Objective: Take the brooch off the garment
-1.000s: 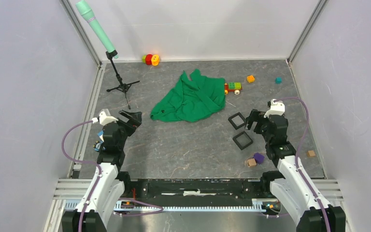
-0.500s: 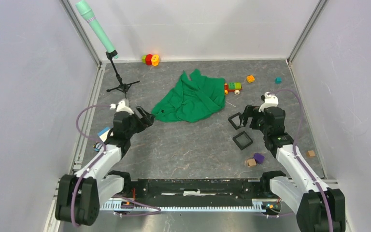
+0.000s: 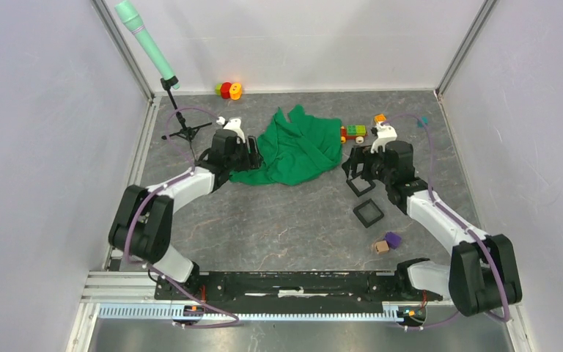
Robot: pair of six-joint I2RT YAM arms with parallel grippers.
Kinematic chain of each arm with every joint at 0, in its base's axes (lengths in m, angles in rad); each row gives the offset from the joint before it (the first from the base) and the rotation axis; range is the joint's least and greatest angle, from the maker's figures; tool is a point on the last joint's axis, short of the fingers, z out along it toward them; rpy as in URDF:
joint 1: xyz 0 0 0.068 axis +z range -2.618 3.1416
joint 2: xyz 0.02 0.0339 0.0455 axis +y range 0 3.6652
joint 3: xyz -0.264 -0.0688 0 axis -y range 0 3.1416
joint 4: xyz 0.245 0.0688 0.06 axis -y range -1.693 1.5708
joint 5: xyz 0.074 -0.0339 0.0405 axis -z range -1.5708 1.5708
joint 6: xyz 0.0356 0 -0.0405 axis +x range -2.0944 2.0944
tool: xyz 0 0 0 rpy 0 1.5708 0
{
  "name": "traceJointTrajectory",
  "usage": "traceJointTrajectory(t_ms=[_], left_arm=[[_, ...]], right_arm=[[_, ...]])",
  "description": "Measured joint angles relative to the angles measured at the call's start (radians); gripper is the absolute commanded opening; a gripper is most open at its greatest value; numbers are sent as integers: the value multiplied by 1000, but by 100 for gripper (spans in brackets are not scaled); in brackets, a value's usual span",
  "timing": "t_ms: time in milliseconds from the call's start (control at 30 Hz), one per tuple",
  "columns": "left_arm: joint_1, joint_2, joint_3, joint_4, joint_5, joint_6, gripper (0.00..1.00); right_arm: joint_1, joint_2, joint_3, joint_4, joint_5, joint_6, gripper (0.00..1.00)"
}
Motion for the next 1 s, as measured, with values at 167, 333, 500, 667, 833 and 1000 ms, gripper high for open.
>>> traceJointTrajectory(t_ms=[167, 333, 500, 667, 833, 1000], left_arm=[[0, 142, 91, -29, 34, 16, 66], [-4, 241, 186, -64, 53, 30, 64], [-26, 278, 220, -80, 48, 49, 62], [-57, 299, 252, -130, 11, 83, 58], [-83, 308, 281, -175, -45, 114, 58], [-103, 317, 296, -187, -87, 138, 57]], right_arm=[[51, 116, 87, 27, 5, -13, 86], [101, 262, 180, 46, 6, -24, 79], [132, 391, 267, 50, 7, -30, 75], [148, 498, 360, 52, 8, -37, 73], [151, 554, 394, 57, 8, -41, 67], [151, 590, 412, 56, 9, -45, 67]])
